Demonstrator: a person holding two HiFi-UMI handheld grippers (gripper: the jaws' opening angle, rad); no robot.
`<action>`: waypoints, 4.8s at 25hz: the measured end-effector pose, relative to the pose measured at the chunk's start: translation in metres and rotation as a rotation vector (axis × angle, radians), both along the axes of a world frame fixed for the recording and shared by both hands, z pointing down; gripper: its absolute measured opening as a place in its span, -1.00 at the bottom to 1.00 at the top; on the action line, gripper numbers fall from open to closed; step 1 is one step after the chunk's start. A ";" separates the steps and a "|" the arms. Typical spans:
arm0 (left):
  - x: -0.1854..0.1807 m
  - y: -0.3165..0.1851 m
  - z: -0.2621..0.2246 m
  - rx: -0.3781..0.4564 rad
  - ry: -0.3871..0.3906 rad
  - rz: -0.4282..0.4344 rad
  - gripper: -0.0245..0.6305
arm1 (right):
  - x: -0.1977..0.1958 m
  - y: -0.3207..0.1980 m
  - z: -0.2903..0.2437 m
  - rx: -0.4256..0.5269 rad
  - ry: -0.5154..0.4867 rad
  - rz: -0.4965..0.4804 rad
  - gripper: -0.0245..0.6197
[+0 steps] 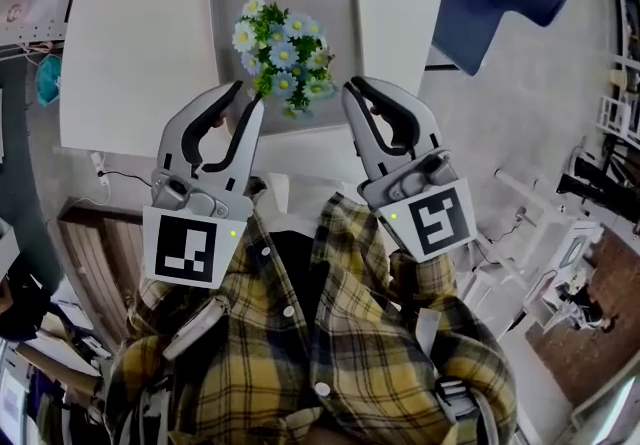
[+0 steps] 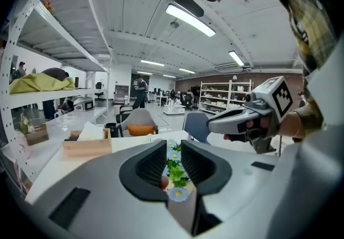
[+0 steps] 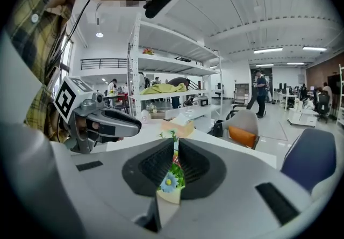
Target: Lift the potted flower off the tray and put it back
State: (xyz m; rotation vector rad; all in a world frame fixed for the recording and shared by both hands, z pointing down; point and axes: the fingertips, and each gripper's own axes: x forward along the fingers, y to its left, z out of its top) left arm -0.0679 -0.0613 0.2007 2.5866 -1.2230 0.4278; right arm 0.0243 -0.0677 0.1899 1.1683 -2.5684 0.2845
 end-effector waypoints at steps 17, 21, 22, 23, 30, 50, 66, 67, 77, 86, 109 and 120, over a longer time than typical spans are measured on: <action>0.007 0.006 0.080 -0.059 -0.125 0.119 -0.19 | 0.002 0.016 0.083 -0.136 0.096 -0.238 -0.35; 0.009 0.004 0.098 -0.058 -0.165 0.133 -0.14 | 0.002 0.016 0.107 -0.155 0.131 -0.290 -0.24; 0.010 0.004 0.102 -0.062 -0.169 0.138 -0.08 | 0.002 0.016 0.112 -0.160 0.135 -0.300 -0.22; 0.011 0.004 0.106 -0.067 -0.173 0.144 -0.04 | 0.002 0.016 0.116 -0.164 0.138 -0.309 -0.20; 0.016 0.004 0.134 -0.088 -0.203 0.181 0.05 | 0.000 0.014 0.140 -0.167 0.181 -0.387 -0.05; 0.036 -0.015 0.160 -0.024 -0.271 0.334 0.08 | -0.013 -0.011 0.168 -0.134 0.172 -0.476 0.17; 0.042 -0.017 0.160 -0.023 -0.253 0.302 0.08 | -0.019 -0.018 0.164 -0.134 0.115 -0.423 0.17; 0.043 -0.017 0.160 -0.023 -0.252 0.296 0.08 | -0.019 -0.018 0.163 -0.131 0.114 -0.414 0.17; 0.046 -0.018 0.160 -0.036 -0.236 0.272 0.08 | -0.015 -0.018 0.164 -0.128 0.121 -0.396 0.17; 0.045 -0.016 0.157 -0.018 -0.221 0.278 0.08 | -0.015 -0.017 0.161 -0.114 0.082 -0.376 0.17; 0.050 -0.024 0.156 0.104 -0.187 0.256 0.04 | -0.009 -0.025 0.158 0.004 0.122 -0.338 0.17; 0.052 -0.026 0.158 0.135 -0.161 0.269 0.04 | -0.006 -0.025 0.157 0.055 0.126 -0.321 0.17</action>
